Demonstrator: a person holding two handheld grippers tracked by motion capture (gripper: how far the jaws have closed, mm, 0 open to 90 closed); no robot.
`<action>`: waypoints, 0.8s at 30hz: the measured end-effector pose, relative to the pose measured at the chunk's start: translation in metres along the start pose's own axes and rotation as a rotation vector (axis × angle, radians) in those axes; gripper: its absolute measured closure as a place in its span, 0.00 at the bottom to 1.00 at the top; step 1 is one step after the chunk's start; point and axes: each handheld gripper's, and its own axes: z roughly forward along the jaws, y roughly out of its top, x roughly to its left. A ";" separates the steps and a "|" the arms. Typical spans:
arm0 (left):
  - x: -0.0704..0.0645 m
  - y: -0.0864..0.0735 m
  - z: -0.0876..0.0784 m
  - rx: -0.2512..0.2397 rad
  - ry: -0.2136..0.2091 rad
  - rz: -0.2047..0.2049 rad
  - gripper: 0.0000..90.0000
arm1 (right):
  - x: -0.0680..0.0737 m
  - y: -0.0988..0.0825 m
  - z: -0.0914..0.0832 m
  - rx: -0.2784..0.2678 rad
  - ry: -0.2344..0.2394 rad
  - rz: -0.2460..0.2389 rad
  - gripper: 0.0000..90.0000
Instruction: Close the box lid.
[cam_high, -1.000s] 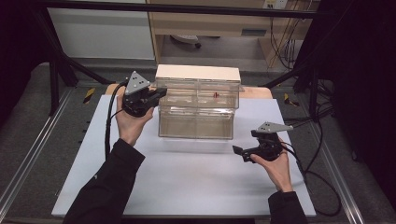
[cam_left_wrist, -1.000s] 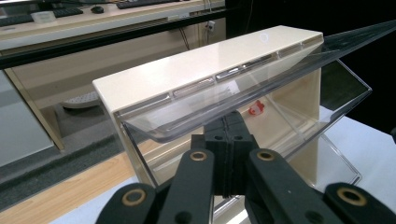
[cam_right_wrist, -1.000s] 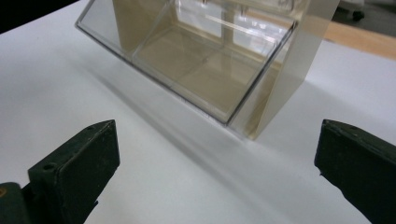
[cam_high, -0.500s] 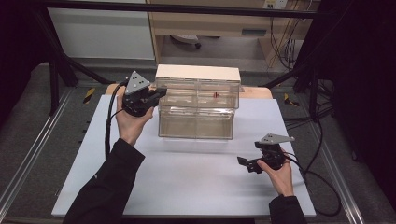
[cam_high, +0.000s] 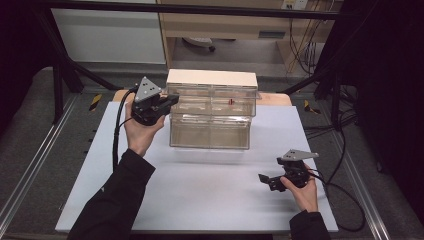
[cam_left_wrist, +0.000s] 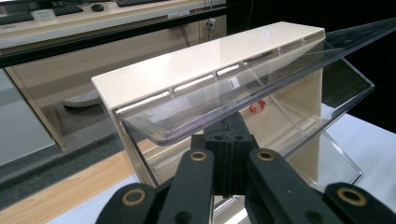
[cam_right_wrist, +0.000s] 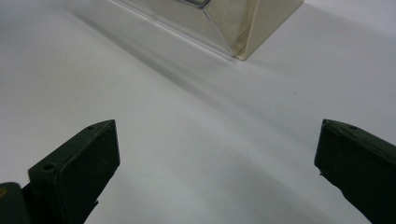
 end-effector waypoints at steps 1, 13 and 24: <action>0.000 0.000 0.000 0.001 0.000 0.002 1.00 | 0.000 -0.001 0.000 0.003 0.001 0.003 0.01; -0.002 -0.006 0.001 0.016 0.003 0.005 1.00 | -0.004 -0.018 -0.002 0.015 0.006 0.005 0.01; -0.005 -0.011 0.002 0.026 0.006 0.014 1.00 | -0.006 -0.025 -0.004 0.029 0.004 0.007 0.01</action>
